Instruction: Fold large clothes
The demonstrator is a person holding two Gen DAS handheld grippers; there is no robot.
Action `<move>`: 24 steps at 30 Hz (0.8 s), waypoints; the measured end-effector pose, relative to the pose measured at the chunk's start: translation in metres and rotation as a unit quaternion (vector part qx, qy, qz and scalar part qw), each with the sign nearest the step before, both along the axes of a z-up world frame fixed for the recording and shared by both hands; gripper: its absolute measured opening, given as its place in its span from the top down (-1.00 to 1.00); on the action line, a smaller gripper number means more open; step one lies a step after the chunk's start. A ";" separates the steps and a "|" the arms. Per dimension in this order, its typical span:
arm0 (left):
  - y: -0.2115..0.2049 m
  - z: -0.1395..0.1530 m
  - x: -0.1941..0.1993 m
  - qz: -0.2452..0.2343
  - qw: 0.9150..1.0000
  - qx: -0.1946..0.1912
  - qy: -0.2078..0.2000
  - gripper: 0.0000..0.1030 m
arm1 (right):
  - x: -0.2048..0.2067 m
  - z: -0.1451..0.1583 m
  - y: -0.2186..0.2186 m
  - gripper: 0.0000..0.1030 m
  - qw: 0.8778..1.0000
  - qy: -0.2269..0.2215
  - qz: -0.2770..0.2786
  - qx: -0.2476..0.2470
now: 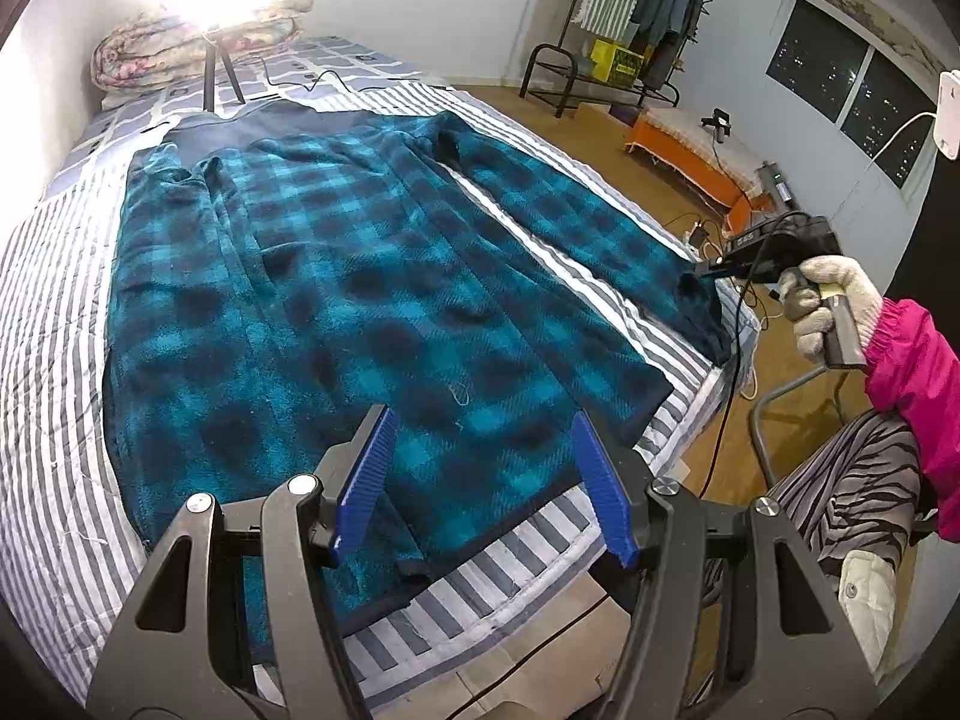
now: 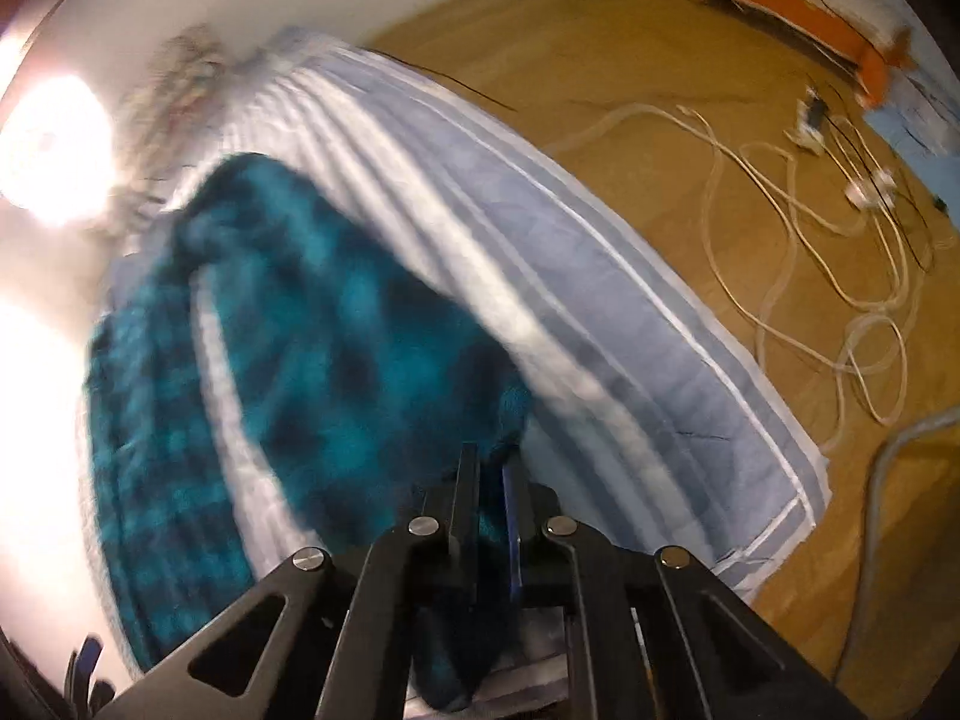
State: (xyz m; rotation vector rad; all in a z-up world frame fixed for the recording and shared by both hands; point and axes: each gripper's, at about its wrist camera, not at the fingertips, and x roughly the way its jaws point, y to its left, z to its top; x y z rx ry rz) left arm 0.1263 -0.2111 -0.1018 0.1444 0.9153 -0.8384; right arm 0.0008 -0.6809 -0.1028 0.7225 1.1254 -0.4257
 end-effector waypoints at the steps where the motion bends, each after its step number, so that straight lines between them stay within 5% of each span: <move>1: 0.000 0.000 0.001 0.000 1.000 -0.001 0.001 -0.21 | -0.001 0.009 0.007 0.94 1.000 -0.018 0.013 0.002; 11: -0.003 0.003 0.007 -0.002 0.999 -0.039 0.025 -0.21 | 0.015 0.082 0.082 0.96 0.983 -0.132 0.127 0.014; 16: -0.005 0.006 0.008 -0.002 0.998 -0.056 0.028 -0.21 | 0.032 0.103 0.109 0.96 0.968 -0.177 0.169 0.058; 24: -0.001 0.000 0.023 0.013 0.994 -0.088 0.070 -0.21 | 0.081 0.069 0.192 0.96 0.945 -0.123 0.294 0.078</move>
